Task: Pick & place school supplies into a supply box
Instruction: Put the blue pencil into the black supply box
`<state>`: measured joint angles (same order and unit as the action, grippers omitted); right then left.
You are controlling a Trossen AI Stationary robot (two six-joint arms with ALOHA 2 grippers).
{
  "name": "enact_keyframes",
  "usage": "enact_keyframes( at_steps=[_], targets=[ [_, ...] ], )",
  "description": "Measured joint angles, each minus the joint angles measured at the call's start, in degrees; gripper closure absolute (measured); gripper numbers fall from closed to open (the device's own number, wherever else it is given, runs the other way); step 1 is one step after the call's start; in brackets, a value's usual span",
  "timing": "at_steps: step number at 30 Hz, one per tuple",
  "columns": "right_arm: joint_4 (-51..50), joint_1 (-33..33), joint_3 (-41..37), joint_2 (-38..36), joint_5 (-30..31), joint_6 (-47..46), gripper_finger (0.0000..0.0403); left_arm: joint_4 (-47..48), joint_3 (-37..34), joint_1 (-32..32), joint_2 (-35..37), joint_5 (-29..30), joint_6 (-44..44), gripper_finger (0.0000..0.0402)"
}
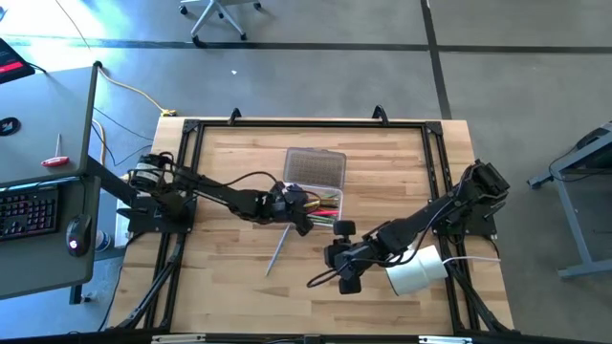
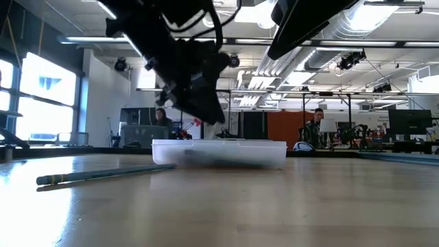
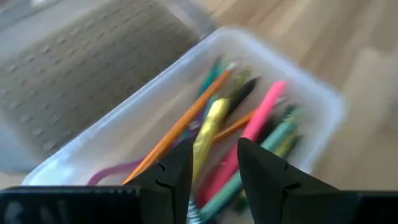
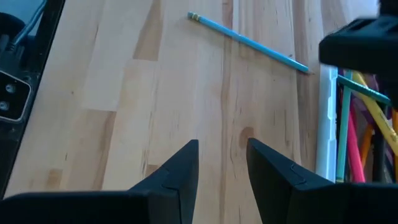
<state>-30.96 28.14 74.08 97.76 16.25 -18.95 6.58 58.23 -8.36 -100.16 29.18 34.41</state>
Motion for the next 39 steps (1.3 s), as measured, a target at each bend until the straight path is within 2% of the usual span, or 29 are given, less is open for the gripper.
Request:
enact_keyframes(
  at_steps=[4, 10, 14, 17, 20, 23, 24, 26, 33, 39],
  targets=[
    [1.76, 0.0, 0.02, 0.0, 0.16, 3.81, 0.0289, 3.95, 5.22, -0.34, 0.99, -0.51, -3.39, 0.025],
    [6.4, 0.01, 0.02, 0.94, -0.09, 7.66, 0.0289, 24.52, 15.54, -0.98, 1.78, -0.53, -4.64, 0.0257],
    [10.02, -0.1, 0.02, 2.64, 0.47, 13.46, 0.0289, 40.14, 22.99, -3.12, 2.5, 2.8, -4.1, 0.0257],
    [15.6, -0.64, 0.0, 5.75, 0.43, 17.95, 0.0289, 55.16, 27.63, -5.03, 3.78, 6.36, 1.21, 0.0257],
    [23.2, -1.97, 0.0, 9.33, -2.11, 23.54, 0.0289, 69.98, 31.41, -7.51, 5.67, 8.68, 10.76, 0.0257],
    [31.14, -3.68, 0.0, 12.65, -1.83, 28.07, 0.0289, 82.01, 32.64, -11.43, 7.67, 10.48, 20.47, 0.0257],
    [34.13, -4.3, 0.0, 13.52, -1.72, 28.25, 0.0289, 84.07, 32.42, -12.98, 8.39, 10.61, 23.44, 0.0257],
    [37.23, -5.76, 0.0, 14.52, -2.78, 28.17, 0.0289, 82.09, 30.88, -15.78, 10.59, 10.61, 24.0, 0.0257],
    [43.79, -11.5, 0.19, 18.55, -12.94, 27.46, 0.0289, 83.22, 26.26, -26.61, 14.27, 13.45, 31.6, 0.0257],
    [46.9, -14.94, 1.31, 24.05, -19.28, 27.73, 0.0289, 82.93, 23.76, -29.42, 15.14, 14.88, 32.13, 0.0257]
  ],
)
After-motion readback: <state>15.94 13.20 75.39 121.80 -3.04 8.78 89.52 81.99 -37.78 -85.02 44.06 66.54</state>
